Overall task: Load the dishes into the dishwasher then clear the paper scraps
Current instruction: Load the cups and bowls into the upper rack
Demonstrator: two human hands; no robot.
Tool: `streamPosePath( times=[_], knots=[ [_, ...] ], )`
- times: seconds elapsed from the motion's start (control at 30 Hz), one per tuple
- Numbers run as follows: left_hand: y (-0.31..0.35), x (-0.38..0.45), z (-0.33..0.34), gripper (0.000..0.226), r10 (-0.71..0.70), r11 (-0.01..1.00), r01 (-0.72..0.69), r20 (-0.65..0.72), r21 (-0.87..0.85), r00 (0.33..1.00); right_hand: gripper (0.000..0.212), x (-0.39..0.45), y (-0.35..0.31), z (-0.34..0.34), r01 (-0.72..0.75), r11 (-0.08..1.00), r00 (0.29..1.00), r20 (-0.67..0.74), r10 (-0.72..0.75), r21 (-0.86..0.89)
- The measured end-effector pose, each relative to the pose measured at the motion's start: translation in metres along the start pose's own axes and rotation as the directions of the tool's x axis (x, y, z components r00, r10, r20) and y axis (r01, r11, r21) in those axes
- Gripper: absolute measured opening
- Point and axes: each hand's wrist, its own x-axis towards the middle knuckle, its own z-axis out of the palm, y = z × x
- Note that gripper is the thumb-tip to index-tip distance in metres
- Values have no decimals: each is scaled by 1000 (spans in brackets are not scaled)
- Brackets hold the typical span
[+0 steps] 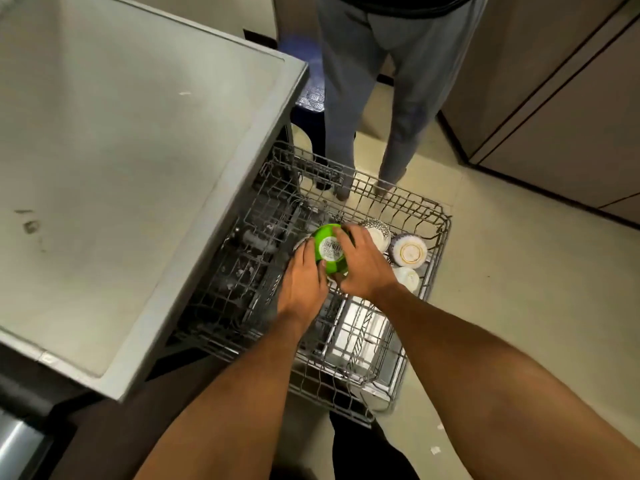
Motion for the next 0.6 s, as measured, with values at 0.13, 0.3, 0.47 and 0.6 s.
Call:
streamPosePath(
  times=[0.13,0.3,0.47,0.6],
  knots=[
    [-3,53,20,55,-46,998,48,53,-30,997,101,43,26,14,-52,997,997,55,55,-55],
    [-16,104,39,51,-119,993,119,70,-3,990,108,86,45,36,-60,987,994,85,73,-150],
    [-24,130,52,51,-126,991,118,149,60,981,114,107,56,59,-83,976,991,91,103,-201],
    [-25,139,55,50,-120,990,109,140,85,983,113,111,56,63,-98,970,983,128,128,-221]
  ],
)
